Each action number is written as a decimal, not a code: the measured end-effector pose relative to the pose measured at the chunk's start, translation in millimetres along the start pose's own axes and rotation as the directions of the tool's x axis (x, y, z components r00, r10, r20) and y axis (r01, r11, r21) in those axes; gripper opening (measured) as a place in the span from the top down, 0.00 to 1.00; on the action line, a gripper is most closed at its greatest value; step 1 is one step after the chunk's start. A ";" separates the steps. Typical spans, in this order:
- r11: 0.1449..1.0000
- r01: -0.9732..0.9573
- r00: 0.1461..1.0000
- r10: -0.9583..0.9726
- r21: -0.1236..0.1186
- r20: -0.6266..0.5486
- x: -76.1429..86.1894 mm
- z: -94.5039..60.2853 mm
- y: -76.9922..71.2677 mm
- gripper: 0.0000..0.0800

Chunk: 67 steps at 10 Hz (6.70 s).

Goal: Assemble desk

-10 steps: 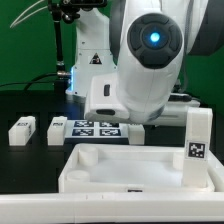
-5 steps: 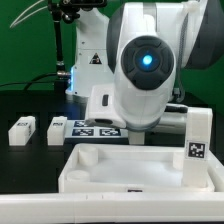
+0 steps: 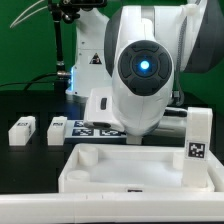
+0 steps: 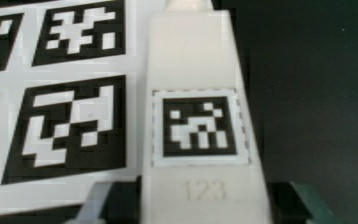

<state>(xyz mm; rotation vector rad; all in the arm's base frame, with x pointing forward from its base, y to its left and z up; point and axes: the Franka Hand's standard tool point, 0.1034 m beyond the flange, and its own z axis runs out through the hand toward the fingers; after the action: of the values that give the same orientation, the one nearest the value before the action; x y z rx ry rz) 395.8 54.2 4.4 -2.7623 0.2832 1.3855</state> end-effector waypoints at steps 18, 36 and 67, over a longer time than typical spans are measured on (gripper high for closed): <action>0.993 -0.001 0.925 0.046 0.120 -0.377 -8.8 -135.8 62.9 0.64; 0.997 0.003 -0.017 0.071 0.071 -0.997 5.0 -271.8 76.5 0.64; 1.000 -0.025 0.089 -0.006 -0.008 -0.996 54.8 -243.8 87.7 0.19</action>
Offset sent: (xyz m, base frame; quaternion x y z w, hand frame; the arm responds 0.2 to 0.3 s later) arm 0.0000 0.0000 0.0000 0.0000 0.0000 0.0000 1.0000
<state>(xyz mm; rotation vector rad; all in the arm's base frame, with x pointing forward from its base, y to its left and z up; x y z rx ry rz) 604.9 -68.1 111.2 -3.1301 0.2647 -0.8831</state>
